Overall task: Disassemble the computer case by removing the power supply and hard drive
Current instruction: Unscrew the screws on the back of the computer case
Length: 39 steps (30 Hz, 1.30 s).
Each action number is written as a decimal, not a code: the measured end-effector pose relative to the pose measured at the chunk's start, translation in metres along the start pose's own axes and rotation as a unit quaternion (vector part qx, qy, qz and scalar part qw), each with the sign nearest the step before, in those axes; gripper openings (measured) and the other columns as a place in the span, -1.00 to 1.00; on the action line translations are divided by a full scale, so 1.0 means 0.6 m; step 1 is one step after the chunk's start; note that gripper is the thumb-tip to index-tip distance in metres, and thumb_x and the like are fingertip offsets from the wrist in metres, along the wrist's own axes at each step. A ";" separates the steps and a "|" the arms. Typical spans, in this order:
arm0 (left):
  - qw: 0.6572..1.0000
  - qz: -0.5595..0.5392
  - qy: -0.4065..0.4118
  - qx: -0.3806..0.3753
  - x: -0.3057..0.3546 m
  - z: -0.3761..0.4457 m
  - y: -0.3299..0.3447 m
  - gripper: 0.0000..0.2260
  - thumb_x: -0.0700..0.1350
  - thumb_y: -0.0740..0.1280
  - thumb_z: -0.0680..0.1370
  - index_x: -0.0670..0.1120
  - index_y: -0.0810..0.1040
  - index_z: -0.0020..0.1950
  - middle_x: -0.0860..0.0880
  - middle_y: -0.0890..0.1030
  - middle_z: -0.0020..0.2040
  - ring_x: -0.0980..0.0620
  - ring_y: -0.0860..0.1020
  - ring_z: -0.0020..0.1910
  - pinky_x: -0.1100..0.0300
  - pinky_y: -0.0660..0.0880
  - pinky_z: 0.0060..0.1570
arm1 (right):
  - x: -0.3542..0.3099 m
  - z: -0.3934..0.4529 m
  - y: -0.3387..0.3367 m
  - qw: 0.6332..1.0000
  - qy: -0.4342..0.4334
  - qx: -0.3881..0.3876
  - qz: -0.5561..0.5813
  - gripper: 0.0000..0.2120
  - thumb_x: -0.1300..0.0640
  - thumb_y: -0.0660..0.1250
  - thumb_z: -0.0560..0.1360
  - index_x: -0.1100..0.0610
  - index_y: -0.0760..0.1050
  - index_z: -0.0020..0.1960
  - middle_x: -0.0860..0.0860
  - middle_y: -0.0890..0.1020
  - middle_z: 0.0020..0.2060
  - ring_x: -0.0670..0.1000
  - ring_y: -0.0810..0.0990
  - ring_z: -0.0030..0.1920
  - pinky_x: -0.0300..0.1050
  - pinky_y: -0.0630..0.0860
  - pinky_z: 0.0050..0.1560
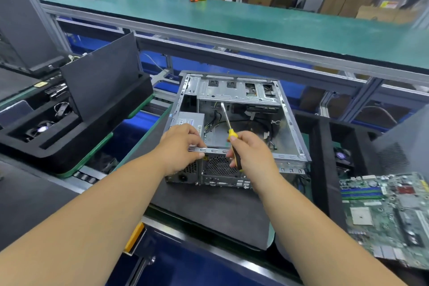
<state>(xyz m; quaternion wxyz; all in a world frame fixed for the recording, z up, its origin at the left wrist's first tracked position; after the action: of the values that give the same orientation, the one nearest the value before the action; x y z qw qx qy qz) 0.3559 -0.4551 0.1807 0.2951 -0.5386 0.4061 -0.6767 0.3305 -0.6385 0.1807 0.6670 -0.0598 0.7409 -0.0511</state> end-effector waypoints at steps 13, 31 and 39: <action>0.991 -0.058 0.091 -0.078 -0.013 0.019 0.009 -0.82 0.00 0.47 0.50 0.01 0.66 0.07 0.13 0.39 0.12 0.11 0.42 0.15 0.23 0.36 0.15 | 0.066 -0.129 0.060 0.992 0.090 0.084 -0.024 -0.85 0.08 0.20 0.63 0.08 0.49 -0.07 -0.01 0.60 -0.43 -0.04 0.41 -0.49 -0.32 0.34 -0.50; 0.990 -0.047 0.119 -0.065 -0.005 0.016 0.012 -0.87 -0.03 0.37 0.57 0.05 0.63 0.09 0.18 0.40 0.12 0.08 0.36 0.25 0.16 0.34 0.23 | 0.086 -0.173 0.103 0.979 0.141 0.146 -0.018 -0.83 0.07 0.20 0.62 0.13 0.52 -0.02 -0.02 0.59 -0.45 -0.07 0.38 -0.51 -0.30 0.39 -0.46; 0.989 -0.044 0.121 -0.065 -0.005 0.017 0.011 -0.85 -0.02 0.37 0.57 0.04 0.63 0.12 0.18 0.40 0.13 0.08 0.35 0.29 0.13 0.35 0.27 | 0.078 -0.173 0.102 0.977 0.142 0.157 -0.018 -0.82 0.09 0.20 0.62 0.14 0.54 -0.01 -0.02 0.58 -0.46 -0.06 0.38 -0.50 -0.28 0.39 -0.46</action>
<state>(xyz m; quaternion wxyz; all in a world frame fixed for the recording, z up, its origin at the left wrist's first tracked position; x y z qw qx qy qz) 0.3662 -0.4583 0.1743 0.1781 -0.4877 0.4582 -0.7215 0.2211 -0.5860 0.1361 0.5550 0.0401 0.8097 -0.1867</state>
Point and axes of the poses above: each hand's wrist, its own z-axis towards the middle knuckle, its own y-axis out of the palm, x = y × z, the point moved 8 cm from there along z, towards the middle knuckle
